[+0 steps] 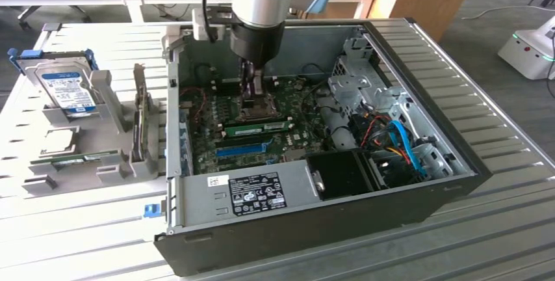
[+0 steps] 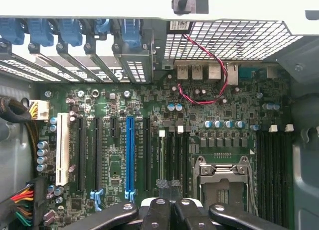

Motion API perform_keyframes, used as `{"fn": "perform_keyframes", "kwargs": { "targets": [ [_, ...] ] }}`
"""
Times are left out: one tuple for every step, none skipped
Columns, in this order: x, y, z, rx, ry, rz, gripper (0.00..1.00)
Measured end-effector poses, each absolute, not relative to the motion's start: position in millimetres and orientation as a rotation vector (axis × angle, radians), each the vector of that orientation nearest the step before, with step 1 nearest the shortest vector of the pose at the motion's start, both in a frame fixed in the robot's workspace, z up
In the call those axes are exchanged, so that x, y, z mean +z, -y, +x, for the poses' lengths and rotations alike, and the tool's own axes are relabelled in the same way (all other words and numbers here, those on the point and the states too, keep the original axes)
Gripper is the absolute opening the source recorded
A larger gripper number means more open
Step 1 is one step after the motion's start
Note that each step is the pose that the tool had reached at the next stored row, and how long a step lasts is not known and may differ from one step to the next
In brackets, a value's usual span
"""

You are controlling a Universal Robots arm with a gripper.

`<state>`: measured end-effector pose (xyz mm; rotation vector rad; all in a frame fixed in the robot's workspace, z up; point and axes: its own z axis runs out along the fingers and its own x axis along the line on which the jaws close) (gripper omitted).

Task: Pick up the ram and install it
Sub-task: 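Press down the ram until it locks into place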

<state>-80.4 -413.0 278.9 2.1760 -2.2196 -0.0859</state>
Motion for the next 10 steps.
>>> {"fn": "perform_keyframes", "kwargs": {
  "targets": [
    [279.0, 413.0, -80.4, -0.082, 2.221, 2.178, 0.11],
    [278.9, 413.0, -80.4, -0.077, 2.223, 2.181, 0.11],
    [278.9, 413.0, -80.4, -0.073, 2.225, 2.184, 0.11],
    [278.9, 413.0, -80.2, -0.072, 2.225, 2.185, 0.11],
    [278.9, 413.0, -79.8, -0.072, 2.224, 2.186, 0.11],
    [279.0, 413.0, -79.0, -0.072, 2.223, 2.186, 0.11],
    [279.0, 413.0, -77.7, -0.072, 2.222, 2.187, 0.11],
    [278.9, 413.0, -76.5, -0.072, 2.222, 2.188, 0.11],
    [278.9, 413.0, -75.2, -0.072, 2.221, 2.188, 0.11],
    [278.9, 413.0, -73.9, -0.072, 2.221, 2.189, 0.11]
  ]
}}
